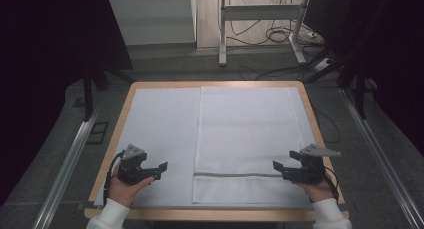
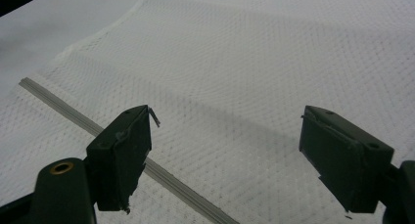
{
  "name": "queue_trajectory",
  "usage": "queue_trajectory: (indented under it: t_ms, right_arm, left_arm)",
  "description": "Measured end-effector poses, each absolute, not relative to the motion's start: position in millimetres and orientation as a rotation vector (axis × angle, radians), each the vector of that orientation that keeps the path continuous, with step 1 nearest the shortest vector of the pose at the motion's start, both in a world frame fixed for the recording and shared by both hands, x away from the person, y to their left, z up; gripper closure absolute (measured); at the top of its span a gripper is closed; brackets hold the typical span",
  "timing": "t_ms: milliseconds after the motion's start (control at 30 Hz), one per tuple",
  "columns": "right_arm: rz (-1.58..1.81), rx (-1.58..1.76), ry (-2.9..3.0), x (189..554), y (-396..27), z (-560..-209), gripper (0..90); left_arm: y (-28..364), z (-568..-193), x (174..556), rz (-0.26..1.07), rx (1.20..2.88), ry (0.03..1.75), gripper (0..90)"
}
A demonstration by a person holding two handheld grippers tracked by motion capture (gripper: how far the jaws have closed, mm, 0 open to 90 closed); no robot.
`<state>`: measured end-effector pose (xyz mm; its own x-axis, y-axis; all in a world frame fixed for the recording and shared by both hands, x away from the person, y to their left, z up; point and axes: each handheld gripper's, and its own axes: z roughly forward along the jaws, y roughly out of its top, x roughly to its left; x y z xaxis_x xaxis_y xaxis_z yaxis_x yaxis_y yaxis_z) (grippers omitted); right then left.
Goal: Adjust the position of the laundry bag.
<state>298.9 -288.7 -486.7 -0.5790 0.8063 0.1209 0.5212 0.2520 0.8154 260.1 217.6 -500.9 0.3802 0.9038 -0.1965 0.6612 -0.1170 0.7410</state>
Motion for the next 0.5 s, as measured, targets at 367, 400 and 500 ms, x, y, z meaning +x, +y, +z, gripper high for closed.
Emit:
queue_trajectory:
  t_ms: [367, 400, 500]
  right_arm:
    - [1.234, 1.224, 2.213, 301.9, -292.0, -486.7, 19.2]
    - [1.232, 1.217, 2.212, 302.7, -291.2, -486.7, 19.2]
    - [1.230, 1.211, 2.216, 304.3, -289.4, -485.6, 19.2]
  left_arm:
    - [217.9, -497.6, 258.6, 0.402, 1.835, 1.358, 14.1]
    - [217.9, -497.9, 258.0, 0.398, 1.834, 1.356, 14.6]
    - [217.9, -499.5, 256.7, 0.399, 1.835, 1.363, 15.1]
